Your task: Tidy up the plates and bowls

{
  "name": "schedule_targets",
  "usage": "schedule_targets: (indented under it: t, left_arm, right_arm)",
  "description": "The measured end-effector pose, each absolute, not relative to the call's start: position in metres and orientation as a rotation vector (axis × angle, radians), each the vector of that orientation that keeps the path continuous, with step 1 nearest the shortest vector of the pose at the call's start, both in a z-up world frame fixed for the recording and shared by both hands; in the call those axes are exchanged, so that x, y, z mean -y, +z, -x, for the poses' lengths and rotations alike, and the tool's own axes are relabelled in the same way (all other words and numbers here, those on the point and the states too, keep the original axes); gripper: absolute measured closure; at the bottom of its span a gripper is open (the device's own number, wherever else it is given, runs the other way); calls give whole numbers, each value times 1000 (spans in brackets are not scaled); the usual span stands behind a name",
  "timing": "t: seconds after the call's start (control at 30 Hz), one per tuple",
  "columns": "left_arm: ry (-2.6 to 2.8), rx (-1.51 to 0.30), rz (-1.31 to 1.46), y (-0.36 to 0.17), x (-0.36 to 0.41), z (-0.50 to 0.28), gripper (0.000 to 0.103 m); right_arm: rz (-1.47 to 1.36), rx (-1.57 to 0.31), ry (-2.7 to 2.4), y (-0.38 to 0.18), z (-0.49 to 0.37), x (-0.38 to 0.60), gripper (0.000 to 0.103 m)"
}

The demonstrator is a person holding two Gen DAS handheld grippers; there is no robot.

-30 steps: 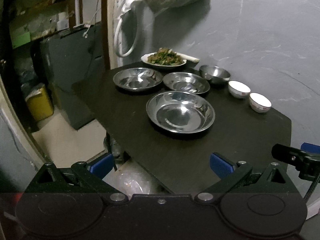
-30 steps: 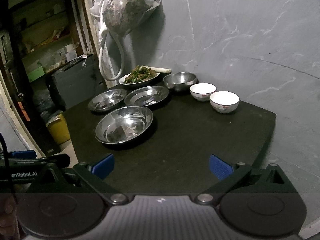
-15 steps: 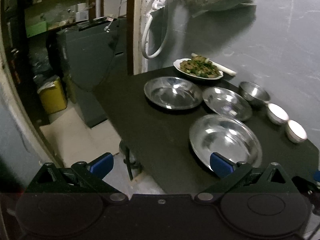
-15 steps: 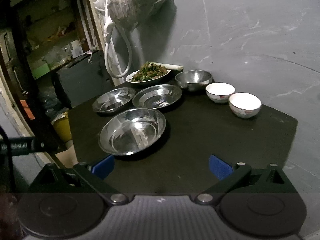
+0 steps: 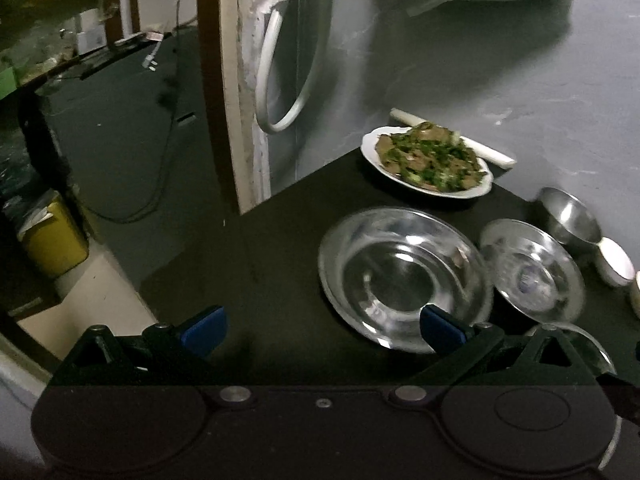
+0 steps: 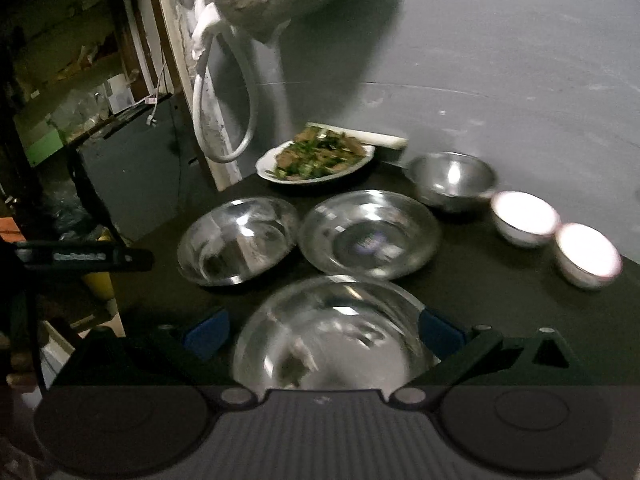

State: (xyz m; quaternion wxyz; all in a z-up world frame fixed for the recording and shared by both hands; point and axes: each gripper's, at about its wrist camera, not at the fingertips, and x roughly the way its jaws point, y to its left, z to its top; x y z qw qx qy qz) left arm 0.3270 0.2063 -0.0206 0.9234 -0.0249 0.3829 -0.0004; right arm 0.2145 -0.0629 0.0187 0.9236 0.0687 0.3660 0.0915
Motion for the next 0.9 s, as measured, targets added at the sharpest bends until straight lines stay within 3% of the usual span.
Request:
schedule_targets:
  t: [0.43, 0.57, 0.9]
  left_arm:
    - [-163, -876, 46, -48, -233, -430, 1]
    - [-188, -903, 15, -57, -233, -447, 1]
    - [-240, -959, 26, -69, -235, -466, 20]
  right_arm:
    - [-102, -855, 228, -5, -299, 6, 1]
    - [-140, -894, 241, -12, -313, 2, 5]
    - [-211, -985, 235, -35, -339, -6, 20]
